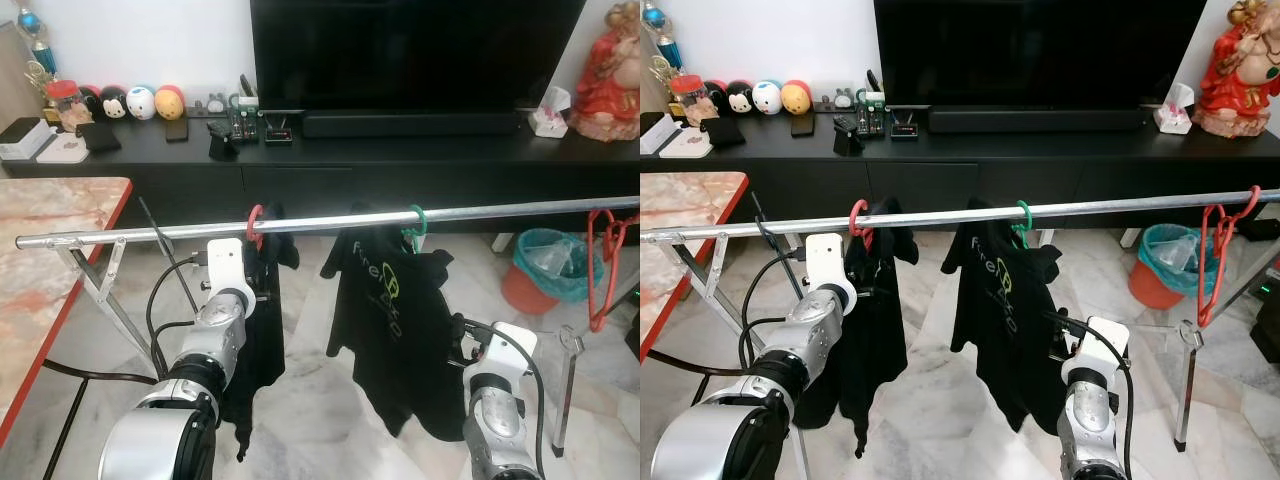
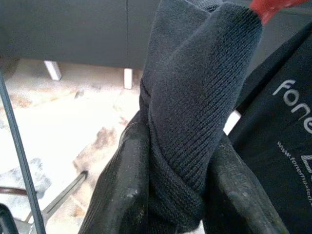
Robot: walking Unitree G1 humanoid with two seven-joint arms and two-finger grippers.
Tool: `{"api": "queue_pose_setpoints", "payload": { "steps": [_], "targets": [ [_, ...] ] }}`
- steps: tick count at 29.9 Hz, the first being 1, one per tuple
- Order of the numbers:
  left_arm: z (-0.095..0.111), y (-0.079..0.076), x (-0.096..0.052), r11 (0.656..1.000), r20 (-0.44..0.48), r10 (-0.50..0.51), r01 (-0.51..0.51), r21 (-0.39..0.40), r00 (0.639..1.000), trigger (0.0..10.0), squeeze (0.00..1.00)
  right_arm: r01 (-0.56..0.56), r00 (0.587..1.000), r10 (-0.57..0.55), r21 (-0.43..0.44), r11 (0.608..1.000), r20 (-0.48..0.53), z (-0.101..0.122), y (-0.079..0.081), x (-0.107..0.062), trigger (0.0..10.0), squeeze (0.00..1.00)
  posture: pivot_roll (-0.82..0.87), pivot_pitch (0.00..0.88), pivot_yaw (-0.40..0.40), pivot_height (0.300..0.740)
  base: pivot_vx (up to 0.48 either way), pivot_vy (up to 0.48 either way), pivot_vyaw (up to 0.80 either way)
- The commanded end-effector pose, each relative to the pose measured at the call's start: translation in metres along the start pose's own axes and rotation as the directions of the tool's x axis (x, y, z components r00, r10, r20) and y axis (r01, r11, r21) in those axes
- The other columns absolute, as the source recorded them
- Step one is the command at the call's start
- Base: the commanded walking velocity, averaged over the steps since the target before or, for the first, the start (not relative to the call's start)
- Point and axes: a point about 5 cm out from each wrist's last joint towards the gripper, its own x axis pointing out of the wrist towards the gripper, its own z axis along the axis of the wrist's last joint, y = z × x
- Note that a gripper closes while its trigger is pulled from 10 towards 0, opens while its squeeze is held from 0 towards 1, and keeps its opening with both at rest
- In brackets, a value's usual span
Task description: Hang hanger
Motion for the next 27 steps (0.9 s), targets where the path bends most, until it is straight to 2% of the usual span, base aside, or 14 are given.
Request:
{"api": "queue_pose_setpoints", "payload": {
  "steps": [1,5,7,15,24,25,26,27],
  "targets": [
    [0.014,-0.004,0.004,1.0,0.017,0.015,-0.015,0.003,1.0,10.0,0.0,0.0,1.0,0.0,0.001,1.0,0.004,0.0,0.0,0.0,10.0,0.0,-0.05,0.0,-0.012,0.74,0.0,0.0,0.0],
    [0.014,-0.005,0.005,1.0,-0.009,0.022,-0.022,0.017,1.0,10.0,0.0,-0.003,1.0,0.003,0.004,1.0,0.003,0.0,0.002,-0.001,10.0,0.0,-0.05,0.0,-0.013,0.74,0.0,0.0,0.0],
    [0.009,-0.007,0.005,0.998,-0.045,0.023,-0.02,0.054,0.999,10.0,0.0,-0.007,1.0,0.007,0.003,1.0,-0.008,-0.001,0.003,0.0,10.0,0.0,-0.05,0.0,-0.019,0.74,0.0,0.0,0.0],
    [-0.007,-0.007,0.002,0.995,-0.122,0.043,-0.031,0.097,0.992,10.0,0.0,-0.026,1.0,0.026,0.006,1.0,-0.011,0.0,0.008,0.0,10.0,0.0,-0.04,0.0,-0.03,0.74,0.0,0.0,0.0],
    [-0.014,-0.003,0.001,0.991,-0.155,0.032,-0.011,0.133,0.987,10.0,0.0,-0.031,0.999,0.031,0.005,1.0,-0.011,0.0,0.008,0.001,10.0,0.0,-0.04,0.0,-0.034,0.74,0.0,0.0,0.0],
    [-0.014,-0.003,0.001,0.992,-0.145,0.027,-0.009,0.128,0.989,10.0,0.45,-0.03,0.999,0.03,0.005,1.0,-0.011,0.0,0.008,0.001,10.0,0.0,-0.04,0.0,-0.034,0.74,0.0,0.0,0.0],
    [-0.013,-0.003,0.001,0.992,-0.141,0.026,-0.008,0.129,0.99,10.0,1.0,-0.03,0.999,0.03,0.005,1.0,-0.011,0.0,0.008,0.001,10.0,0.0,-0.04,0.0,-0.034,0.74,0.0,0.0,0.0],
    [-0.013,-0.003,0.001,0.992,-0.137,0.021,-0.004,0.125,0.99,10.0,1.0,-0.03,0.999,0.03,0.005,1.0,-0.012,0.0,0.009,0.001,10.0,0.0,-0.04,0.0,-0.034,0.74,0.0,0.0,0.0]
  ]
}}
